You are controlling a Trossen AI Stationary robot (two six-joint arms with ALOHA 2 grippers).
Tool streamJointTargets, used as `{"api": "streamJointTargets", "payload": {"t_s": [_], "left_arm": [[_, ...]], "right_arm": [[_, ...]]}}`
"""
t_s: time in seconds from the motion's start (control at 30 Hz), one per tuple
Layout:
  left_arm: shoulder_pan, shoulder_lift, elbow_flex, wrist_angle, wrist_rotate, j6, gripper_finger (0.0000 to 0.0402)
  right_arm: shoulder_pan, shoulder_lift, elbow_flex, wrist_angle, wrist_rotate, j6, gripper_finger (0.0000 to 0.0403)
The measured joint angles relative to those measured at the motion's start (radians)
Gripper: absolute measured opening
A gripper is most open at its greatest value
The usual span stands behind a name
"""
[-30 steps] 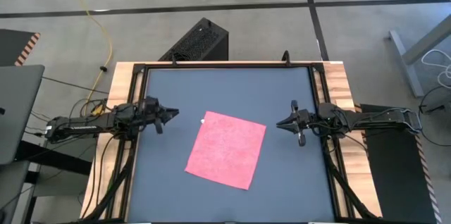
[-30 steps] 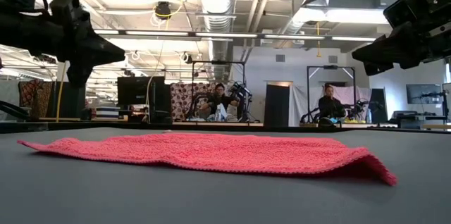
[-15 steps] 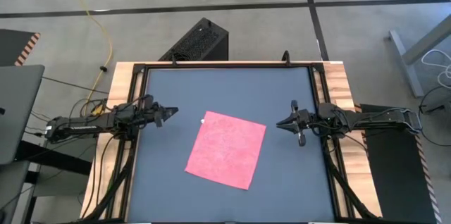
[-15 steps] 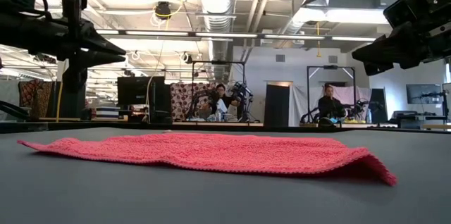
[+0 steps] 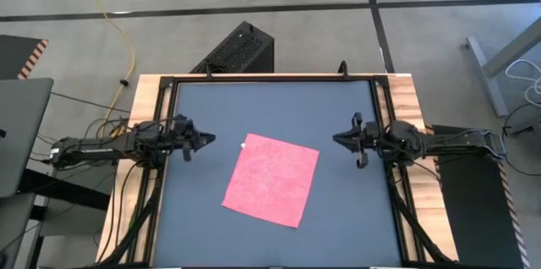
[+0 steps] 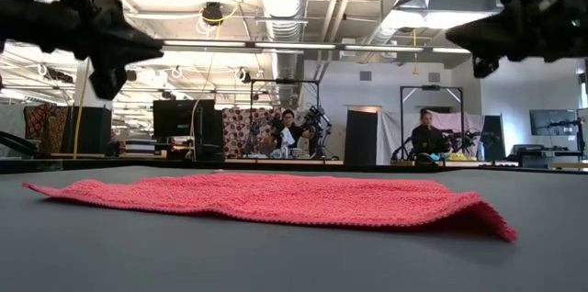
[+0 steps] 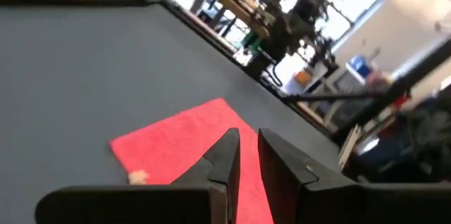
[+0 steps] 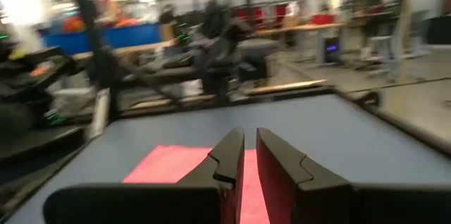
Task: Roll towel
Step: Roll the red microfiber cloth
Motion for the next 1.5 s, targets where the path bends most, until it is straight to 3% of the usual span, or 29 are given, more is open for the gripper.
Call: {"api": "streamJointTargets", "payload": {"t_s": [0.23, 0.5, 0.73, 1.07, 1.27, 1.5], "left_arm": [[-0.001, 0.216, 0.158, -0.011, 0.141, 0.229, 0.0043], [-0.065, 0.48, 0.335, -0.19, 0.244, 0.485, 0.0043], [-0.169, 0.611, 0.381, -0.306, 0.246, 0.646, 0.0043], [-0.335, 0.753, 0.382, -0.309, 0.239, 0.79, 0.0043], [-0.441, 0.841, 0.382, -0.233, 0.189, 0.765, 0.0043], [-0.553, 0.968, 0.383, -0.071, 0.065, 0.738, 0.0079]], "right_arm": [[0.079, 0.146, 0.173, -0.023, 0.064, -0.052, 0.0068], [0.237, 0.518, 0.464, -0.174, 0.064, -0.05, 0.0068], [0.397, 0.844, 0.726, -0.361, 0.101, 0.013, 0.0068], [0.538, 1.249, 1.03, -0.572, 0.088, 0.315, 0.0068], [0.553, 1.387, 1.157, -0.599, -0.039, 0.285, 0.0068], [0.582, 1.467, 1.21, -0.665, -0.045, 0.272, 0.0068]]}}
